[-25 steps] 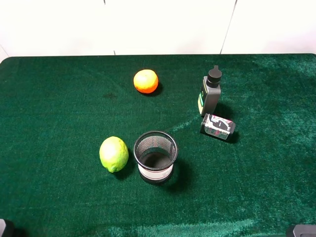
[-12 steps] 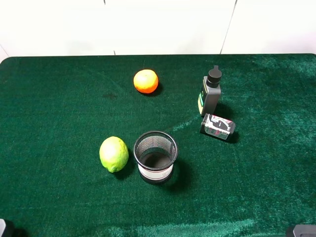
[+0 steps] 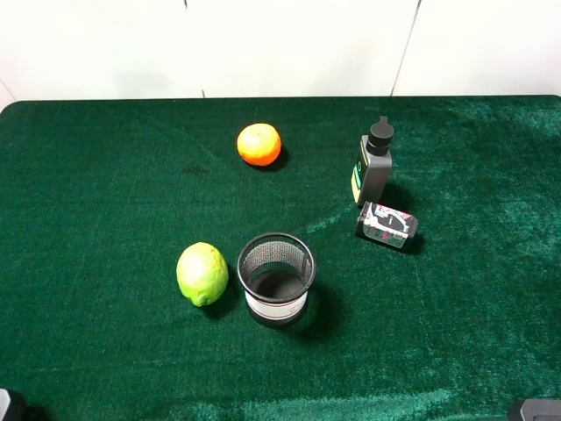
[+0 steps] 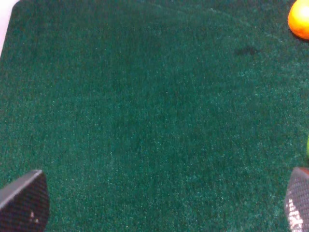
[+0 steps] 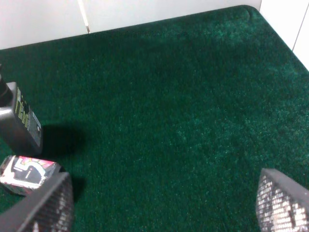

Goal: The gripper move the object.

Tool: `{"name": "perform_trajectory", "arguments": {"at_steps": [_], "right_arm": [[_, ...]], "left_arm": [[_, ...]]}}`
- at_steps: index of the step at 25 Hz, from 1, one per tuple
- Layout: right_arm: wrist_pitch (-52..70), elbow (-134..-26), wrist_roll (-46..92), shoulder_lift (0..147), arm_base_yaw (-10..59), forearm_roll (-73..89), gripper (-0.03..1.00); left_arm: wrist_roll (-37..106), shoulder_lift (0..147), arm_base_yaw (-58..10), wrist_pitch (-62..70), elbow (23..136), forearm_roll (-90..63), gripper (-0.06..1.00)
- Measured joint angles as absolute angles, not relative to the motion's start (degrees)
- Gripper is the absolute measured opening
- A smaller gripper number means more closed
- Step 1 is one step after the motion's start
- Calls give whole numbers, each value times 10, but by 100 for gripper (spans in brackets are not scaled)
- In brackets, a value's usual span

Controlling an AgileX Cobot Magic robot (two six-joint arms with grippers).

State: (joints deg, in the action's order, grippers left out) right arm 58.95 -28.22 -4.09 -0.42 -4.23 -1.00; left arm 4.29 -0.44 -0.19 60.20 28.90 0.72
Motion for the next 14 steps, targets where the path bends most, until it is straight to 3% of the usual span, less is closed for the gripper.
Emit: {"name": "perform_trajectory", "arguments": {"at_steps": [14], "right_arm": [[590,-282,-41,-4,-42,-10,57]], "left_arm": [[43,-4,-2,602,289,7,99]]}}
